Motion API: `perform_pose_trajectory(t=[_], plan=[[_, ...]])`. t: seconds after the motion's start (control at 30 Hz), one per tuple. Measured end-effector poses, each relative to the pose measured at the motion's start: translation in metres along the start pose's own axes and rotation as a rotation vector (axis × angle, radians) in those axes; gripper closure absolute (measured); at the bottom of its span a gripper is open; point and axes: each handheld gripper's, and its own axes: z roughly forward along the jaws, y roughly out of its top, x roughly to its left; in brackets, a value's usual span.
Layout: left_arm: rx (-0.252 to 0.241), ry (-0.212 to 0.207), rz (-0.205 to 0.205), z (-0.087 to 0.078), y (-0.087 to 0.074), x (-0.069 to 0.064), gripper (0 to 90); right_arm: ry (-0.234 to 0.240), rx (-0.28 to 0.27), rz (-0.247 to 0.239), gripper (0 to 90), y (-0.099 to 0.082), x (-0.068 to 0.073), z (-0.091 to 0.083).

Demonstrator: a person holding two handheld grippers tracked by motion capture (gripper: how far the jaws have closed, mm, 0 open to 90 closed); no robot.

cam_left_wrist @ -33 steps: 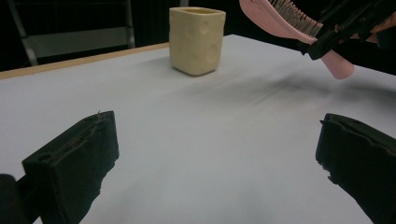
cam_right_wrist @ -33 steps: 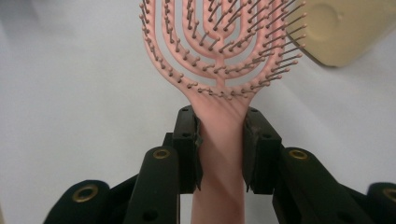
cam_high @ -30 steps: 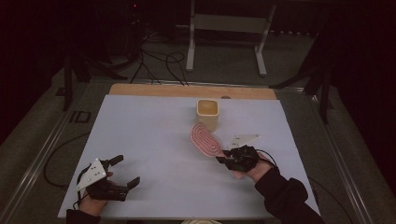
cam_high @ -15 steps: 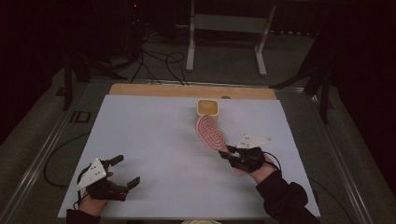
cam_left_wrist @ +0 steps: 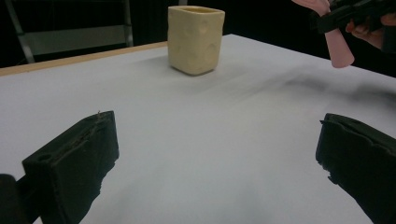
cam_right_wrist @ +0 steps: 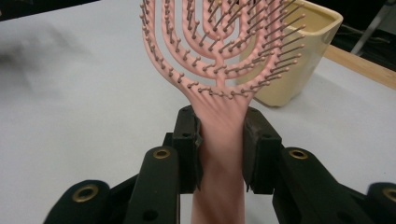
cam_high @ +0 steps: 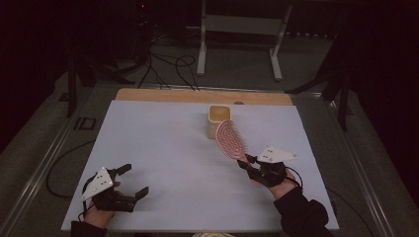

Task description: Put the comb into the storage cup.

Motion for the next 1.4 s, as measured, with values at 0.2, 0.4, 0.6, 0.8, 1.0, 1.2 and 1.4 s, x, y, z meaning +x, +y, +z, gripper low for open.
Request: perform_pose_trajectory(t=[0.2,0.4,0.6,0.8,1.0,1.2,1.4], plan=[[-0.001,0.005,-0.004,0.001,0.001,-0.001,0.1,-0.01,-0.029,0.043,70.2,-0.009,0.0,-0.003],[0.01,0.008,-0.011,0.004,0.004,-0.003,0.1,-0.03,-0.024,0.069,70.2,-0.018,-0.002,0.0],[0.029,0.013,-0.029,0.007,0.009,-0.005,0.1,-0.034,-0.019,0.066,70.2,-0.025,-0.004,0.004],[0.039,0.012,-0.05,0.008,0.02,-0.007,0.1,-0.039,-0.009,0.062,70.2,-0.027,-0.005,0.005],[0.043,0.007,-0.057,0.01,0.036,-0.004,0.2,-0.04,-0.02,0.06,70.2,-0.024,-0.004,0.003],[0.049,-0.012,-0.066,0.014,0.054,-0.001,0.2,-0.036,-0.027,0.06,70.2,-0.023,-0.004,0.002],[0.041,-0.036,-0.084,0.018,0.078,0.004,0.1,-0.032,-0.028,0.053,70.2,-0.022,-0.003,0.001]])
